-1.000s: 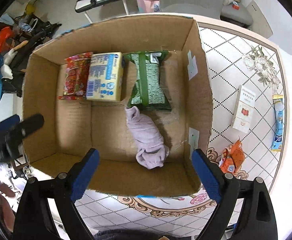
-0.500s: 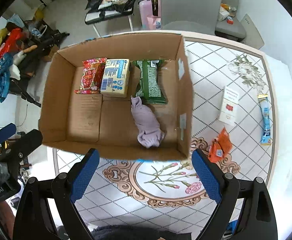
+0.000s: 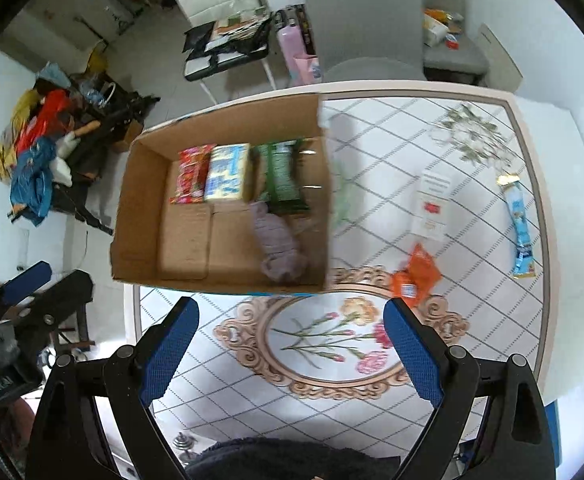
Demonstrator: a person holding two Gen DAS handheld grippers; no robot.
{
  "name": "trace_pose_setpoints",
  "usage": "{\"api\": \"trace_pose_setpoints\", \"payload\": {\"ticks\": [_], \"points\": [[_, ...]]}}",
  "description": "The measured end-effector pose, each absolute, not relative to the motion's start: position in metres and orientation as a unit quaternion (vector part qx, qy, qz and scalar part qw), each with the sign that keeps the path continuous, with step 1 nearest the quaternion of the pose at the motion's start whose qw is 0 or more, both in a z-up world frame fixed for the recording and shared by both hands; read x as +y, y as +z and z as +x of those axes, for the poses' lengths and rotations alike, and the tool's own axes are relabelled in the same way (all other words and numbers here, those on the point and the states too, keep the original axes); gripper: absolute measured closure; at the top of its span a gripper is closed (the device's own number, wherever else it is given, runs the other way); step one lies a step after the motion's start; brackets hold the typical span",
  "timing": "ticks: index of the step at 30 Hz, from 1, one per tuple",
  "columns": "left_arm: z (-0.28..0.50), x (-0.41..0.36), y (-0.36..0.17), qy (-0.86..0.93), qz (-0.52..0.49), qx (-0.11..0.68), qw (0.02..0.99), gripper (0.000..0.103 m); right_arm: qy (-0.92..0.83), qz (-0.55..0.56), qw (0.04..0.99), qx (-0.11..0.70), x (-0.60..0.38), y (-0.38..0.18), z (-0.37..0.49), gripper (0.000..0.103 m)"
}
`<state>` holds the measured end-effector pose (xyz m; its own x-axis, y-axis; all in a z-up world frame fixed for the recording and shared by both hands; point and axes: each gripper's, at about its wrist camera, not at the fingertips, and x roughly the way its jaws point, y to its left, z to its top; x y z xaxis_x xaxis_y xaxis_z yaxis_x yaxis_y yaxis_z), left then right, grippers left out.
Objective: Organize soft objects
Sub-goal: 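Grasp the white box with the left tool while the right tool grasps the blue tube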
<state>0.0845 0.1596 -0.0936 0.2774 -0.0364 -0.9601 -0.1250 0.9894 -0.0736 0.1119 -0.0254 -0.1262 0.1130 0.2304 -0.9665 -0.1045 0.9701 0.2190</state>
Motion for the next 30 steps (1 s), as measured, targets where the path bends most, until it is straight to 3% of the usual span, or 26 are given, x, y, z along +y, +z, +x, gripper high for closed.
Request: {"api": "trace_pose_setpoints", "payload": {"ticks": [8,15,23,30], "points": [[0.155,0.028,-0.13,-0.037,-0.051,0.629,0.775,0.011,0.022,0.065,0.745,0.664,-0.179,-0.148,0.153,0.008],[0.226,-0.077,-0.233,-0.075,-0.01,0.704,0.706,0.012,-0.018,0.097,0.717,0.69,-0.289,-0.218,0.204,0.008],[0.268,-0.121,-0.342,-0.061,0.018,0.767,0.639,0.025,-0.035,0.147,0.65,0.744,-0.338,-0.324,0.241,0.009],[0.278,-0.122,-0.395,-0.032,0.02,0.795,0.606,0.028,-0.031,0.129,0.624,0.77,-0.329,-0.372,0.259,0.03]]}}
